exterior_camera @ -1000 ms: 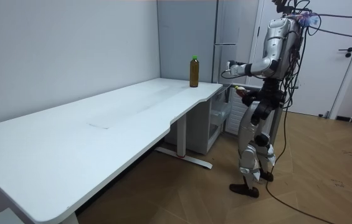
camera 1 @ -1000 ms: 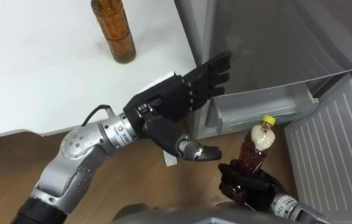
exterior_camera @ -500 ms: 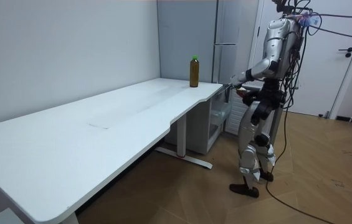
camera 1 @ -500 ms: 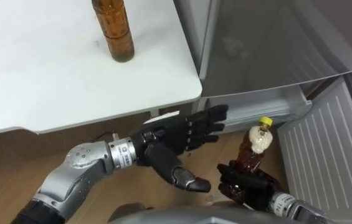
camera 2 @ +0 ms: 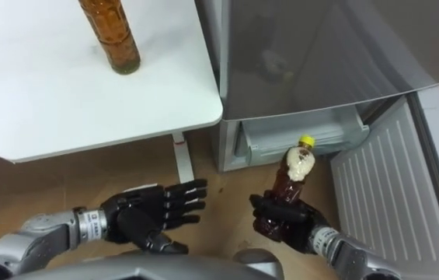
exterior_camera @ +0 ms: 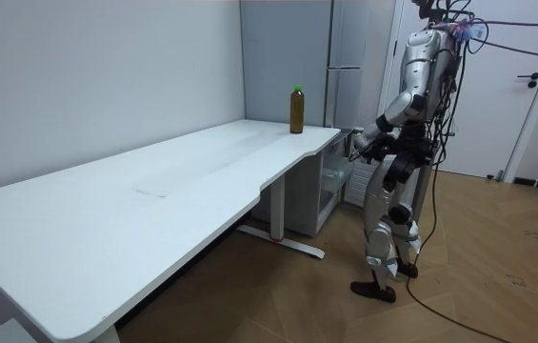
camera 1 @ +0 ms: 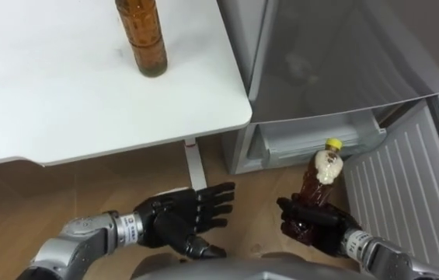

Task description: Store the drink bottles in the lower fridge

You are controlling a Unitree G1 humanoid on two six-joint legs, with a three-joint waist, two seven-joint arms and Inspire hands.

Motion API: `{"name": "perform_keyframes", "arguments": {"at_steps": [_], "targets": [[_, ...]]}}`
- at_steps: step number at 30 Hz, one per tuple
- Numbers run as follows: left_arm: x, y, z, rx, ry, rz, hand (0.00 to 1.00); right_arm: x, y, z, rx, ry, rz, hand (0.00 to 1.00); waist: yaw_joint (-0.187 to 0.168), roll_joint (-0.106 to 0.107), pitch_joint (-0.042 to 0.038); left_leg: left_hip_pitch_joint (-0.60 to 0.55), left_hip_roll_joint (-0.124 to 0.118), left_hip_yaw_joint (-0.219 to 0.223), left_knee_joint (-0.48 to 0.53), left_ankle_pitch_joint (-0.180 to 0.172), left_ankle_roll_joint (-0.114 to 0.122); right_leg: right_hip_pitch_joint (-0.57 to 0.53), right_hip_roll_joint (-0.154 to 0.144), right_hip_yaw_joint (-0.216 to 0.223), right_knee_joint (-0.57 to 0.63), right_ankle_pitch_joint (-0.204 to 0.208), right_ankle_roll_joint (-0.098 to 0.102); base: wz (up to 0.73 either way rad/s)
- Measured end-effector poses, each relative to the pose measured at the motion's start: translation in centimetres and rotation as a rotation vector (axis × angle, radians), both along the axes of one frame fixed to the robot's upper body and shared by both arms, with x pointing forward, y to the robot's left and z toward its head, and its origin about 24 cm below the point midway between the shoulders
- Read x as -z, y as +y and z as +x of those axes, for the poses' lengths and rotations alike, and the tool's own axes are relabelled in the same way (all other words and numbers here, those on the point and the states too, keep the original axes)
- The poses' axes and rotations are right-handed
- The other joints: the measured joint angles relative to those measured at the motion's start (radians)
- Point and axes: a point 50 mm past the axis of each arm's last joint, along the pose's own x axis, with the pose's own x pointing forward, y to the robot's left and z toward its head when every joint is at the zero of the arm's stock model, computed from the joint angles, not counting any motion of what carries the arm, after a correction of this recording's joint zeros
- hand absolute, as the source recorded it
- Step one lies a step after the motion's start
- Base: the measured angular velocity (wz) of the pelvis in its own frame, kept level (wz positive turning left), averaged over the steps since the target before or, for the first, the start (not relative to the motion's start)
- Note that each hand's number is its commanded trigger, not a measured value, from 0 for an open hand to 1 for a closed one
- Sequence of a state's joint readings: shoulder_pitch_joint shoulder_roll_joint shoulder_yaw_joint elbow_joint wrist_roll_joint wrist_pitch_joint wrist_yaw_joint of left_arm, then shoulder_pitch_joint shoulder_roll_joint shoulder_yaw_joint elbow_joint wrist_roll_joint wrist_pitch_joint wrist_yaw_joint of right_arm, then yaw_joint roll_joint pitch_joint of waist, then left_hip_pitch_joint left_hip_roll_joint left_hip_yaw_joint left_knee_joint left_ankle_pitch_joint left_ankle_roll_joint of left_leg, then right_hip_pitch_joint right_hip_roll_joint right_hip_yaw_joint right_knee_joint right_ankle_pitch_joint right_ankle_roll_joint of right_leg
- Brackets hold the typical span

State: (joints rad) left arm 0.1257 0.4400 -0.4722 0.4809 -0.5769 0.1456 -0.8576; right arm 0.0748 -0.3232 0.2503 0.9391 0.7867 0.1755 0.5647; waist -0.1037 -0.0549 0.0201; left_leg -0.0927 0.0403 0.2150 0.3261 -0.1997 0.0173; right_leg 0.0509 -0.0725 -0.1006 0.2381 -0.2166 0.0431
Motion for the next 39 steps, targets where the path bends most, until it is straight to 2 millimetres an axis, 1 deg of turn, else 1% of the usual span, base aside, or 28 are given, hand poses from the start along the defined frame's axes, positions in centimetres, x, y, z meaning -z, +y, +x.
{"name": "perform_keyframes", "arguments": {"at_steps": [3,6,7,8,9,10,11,12,14,15,18,19,20,21,22,23,24,25,26,28,30,32,34,35,37,38,39], "targets": [[0.7,0.6,-0.6,-0.021,0.044,0.022,0.0,0.0,0.1,0.0,0.012,0.003,-0.002,1.0,0.003,0.001,-0.0014,-0.004,0.0,0.0,0.008,-0.002,0.001,0.001,0.0,0.002,-0.001,0.0,0.0,0.0],[1.2,1.2,-1.0,-0.047,0.072,0.044,0.0,0.0,-0.3,0.4,0.04,0.006,-0.034,1.0,0.009,0.013,-0.004,-0.004,0.001,-0.003,0.012,-0.004,0.001,0.001,0.0,0.003,-0.001,0.001,0.0,0.0],[1.4,1.4,-1.2,-0.075,0.08,0.052,0.0,0.0,-0.4,0.5,0.055,0.007,-0.044,1.0,0.014,0.02,-0.0059,-0.003,0.001,-0.003,0.01,-0.003,0.001,0.002,0.001,0.002,-0.001,0.001,0.0,0.0],[1.9,1.6,-1.4,-0.115,0.099,0.067,0.0,0.0,-0.6,0.5,0.086,0.008,-0.047,1.0,0.02,0.028,-0.0052,-0.001,0.001,-0.003,0.009,-0.003,0.001,0.001,0.001,-0.001,-0.001,0.001,0.0,0.04],[2.2,1.8,-1.6,-0.138,0.113,0.077,0.0,-0.1,-0.8,0.5,0.103,0.008,-0.05,1.0,0.022,0.032,-0.0076,-0.001,0.001,-0.004,0.009,-0.003,0.001,0.001,0.001,-0.003,-0.001,0.001,0.0,0.04],[2.7,2.2,-2.0,-0.191,0.143,0.1,0.0,-0.1,-1.1,0.6,0.136,0.007,-0.062,1.0,0.028,0.039,-0.0122,0.0,0.001,-0.006,0.008,-0.003,0.001,0.002,0.001,-0.005,-0.001,0.001,0.0,0.0],[3.4,2.8,-2.6,-0.259,0.179,0.126,0.0,-0.2,-1.4,0.8,0.184,0.007,-0.063,1.0,0.034,0.045,-0.015,0.003,0.0,-0.005,0.003,0.0,0.0,0.003,0.001,-0.006,-0.001,0.001,0.0,0.0],[3.7,3.1,-2.9,-0.291,0.199,0.146,0.0,-0.2,-1.4,0.9,0.206,0.007,-0.063,1.0,0.039,0.042,-0.0136,0.004,0.0,-0.005,0.0,0.003,-0.001,0.005,0.001,-0.008,-0.001,0.001,0.0,0.0],[4.5,3.9,-3.6,-0.407,0.244,0.207,0.0,-0.3,-1.8,1.4,0.279,0.01,-0.081,1.0,0.056,0.044,-0.0148,0.005,0.0,-0.008,-0.007,0.01,-0.003,0.005,0.001,-0.016,-0.001,0.001,0.0,0.04],[4.6,4.0,-3.7,-0.429,0.248,0.219,0.0,-0.4,-1.9,1.6,0.296,0.011,-0.09,1.0,0.06,0.043,-0.0146,0.006,-0.001,-0.008,-0.011,0.013,-0.003,0.003,0.001,-0.017,-0.001,0.001,0.0,0.0],[5.1,4.4,-4.0,-0.542,0.265,0.272,0.0,-0.9,-2.4,3.3,0.413,0.007,-0.108,1.0,0.083,0.034,-0.0124,0.001,-0.002,-0.014,-0.02,0.026,-0.005,0.002,0.0,-0.037,-0.018,0.006,-0.008,0.07],[5.1,4.6,-4.1,-0.554,0.266,0.286,0.0,-0.9,-2.3,3.6,0.435,0.008,-0.102,1.0,0.085,0.029,-0.0109,0.0,-0.002,-0.015,-0.019,0.03,-0.005,0.0,0.0,-0.039,-0.018,0.006,-0.008,0.12],[5.2,4.9,-4.2,-0.585,0.272,0.316,0.0,-1.0,-2.1,4.3,0.477,0.009,-0.097,1.0,0.087,0.02,-0.0056,-0.003,-0.002,-0.02,-0.021,0.033,-0.007,-0.003,0.001,-0.043,-0.022,0.004,-0.011,0.09],[5.4,5.0,-4.3,-0.606,0.278,0.332,0.0,-1.1,-2.0,4.7,0.496,0.01,-0.094,1.0,0.09,0.018,-0.0046,-0.007,-0.003,-0.024,-0.021,0.033,-0.008,-0.003,0.002,-0.046,-0.025,0.003,-0.011,0.12],[5.7,5.2,-4.7,-0.646,0.305,0.368,0.0,-1.3,-1.9,5.4,0.526,0.008,-0.094,1.0,0.09,0.014,-0.0113,-0.022,-0.003,-0.03,-0.017,0.034,-0.008,-0.01,0.003,-0.052,-0.033,0.005,-0.013,0.17],[5.9,5.3,-4.8,-0.69,0.317,0.389,0.0,-1.6,-2.1,6.2,0.552,0.0,-0.098,1.0,0.09,0.012,-0.0148,-0.044,-0.003,-0.038,-0.01,0.035,-0.008,-0.026,0.004,-0.062,-0.031,0.006,-0.014,0.2],[5.9,5.3,-4.7,-0.702,0.317,0.399,0.0,-1.8,-2.2,6.7,0.563,-0.006,-0.102,1.0,0.094,0.017,-0.0177,-0.058,-0.002,-0.042,-0.004,0.035,-0.008,-0.037,0.005,-0.067,-0.028,0.006,-0.014,0.15],[6.0,5.4,-4.4,-0.724,0.322,0.42,0.0,-2.2,-2.4,7.6,0.599,-0.009,-0.1,1.0,0.109,0.012,-0.0152,-0.075,-0.001,-0.047,0.0,0.036,-0.008,-0.055,0.006,-0.067,-0.015,0.008,-0.016,0.15],[6.1,5.4,-4.2,-0.734,0.33,0.451,0.0,-2.3,-2.3,8.3,0.678,0.01,-0.067,1.0,0.116,0.006,-0.0146,-0.095,-0.002,-0.058,0.005,0.038,-0.008,-0.073,0.005,-0.077,-0.001,0.008,-0.017,0.16],[6.3,5.4,-3.9,-0.743,0.339,0.495,0.0,-2.5,-2.3,9.0,0.764,0.032,-0.026,1.0,0.119,0.003,-0.0131,-0.125,-0.002,-0.074,0.012,0.041,-0.007,-0.104,0.003,-0.107,0.022,0.008,-0.017,0.2],[6.3,5.4,-3.5,-0.761,0.338,0.523,0.0,-2.5,-2.4,9.3,0.812,0.057,-0.016,1.0,0.139,-0.001,-0.0103,-0.148,-0.001,-0.075,0.012,0.048,-0.006,-0.138,0.0,-0.119,0.045,0.008,-0.017,0.06],[6.2,5.3,-2.4,-0.781,0.324,0.549,0.0,-2.7,-2.5,9.9,0.843,0.078,-0.022,1.0,0.15,-0.01,-0.0033,-0.194,-0.003,-0.08,0.014,0.063,-0.003,-0.179,-0.005,-0.139,0.059,0.008,-0.018,0.08],[6.0,5.3,-1.5,-0.798,0.307,0.564,0.0,-2.9,-2.5,10.4,0.842,0.081,-0.03,1.0,0.156,-0.017,0.0031,-0.233,-0.005,-0.088,0.021,0.074,0.0,-0.217,-0.01,-0.154,0.076,0.007,-0.024,0.14],[5.9,5.2,-0.9,-0.808,0.295,0.569,0.0,-3.0,-2.5,10.6,0.844,0.081,-0.03,1.0,0.166,-0.021,0.0067,-0.258,-0.006,-0.09,0.028,0.08,0.003,-0.245,-0.013,-0.154,0.097,0.003,-0.029,0.1],[5.8,4.8,-0.1,-0.82,0.283,0.575,0.0,-3.5,-2.4,11.5,0.842,0.076,-0.032,1.0,0.173,-0.02,0.0119,-0.304,-0.004,-0.095,0.058,0.083,0.006,-0.293,-0.016,-0.152,0.134,-0.003,-0.031,0.06],[5.7,4.5,0.3,-0.824,0.277,0.574,0.0,-3.9,-2.3,12.3,0.839,0.059,-0.024,1.0,0.177,-0.021,0.0179,-0.339,-0.004,-0.1,0.08,0.084,0.008,-0.329,-0.02,-0.153,0.165,-0.009,-0.034,0.08],[5.6,4.4,0.7,-0.827,0.269,0.574,0.0,-4.2,-2.3,12.7,0.84,0.05,-0.018,1.0,0.181,-0.023,0.021,-0.359,-0.004,-0.102,0.093,0.085,0.009,-0.349,-0.023,-0.153,0.185,-0.015,-0.035,0.11]]}}
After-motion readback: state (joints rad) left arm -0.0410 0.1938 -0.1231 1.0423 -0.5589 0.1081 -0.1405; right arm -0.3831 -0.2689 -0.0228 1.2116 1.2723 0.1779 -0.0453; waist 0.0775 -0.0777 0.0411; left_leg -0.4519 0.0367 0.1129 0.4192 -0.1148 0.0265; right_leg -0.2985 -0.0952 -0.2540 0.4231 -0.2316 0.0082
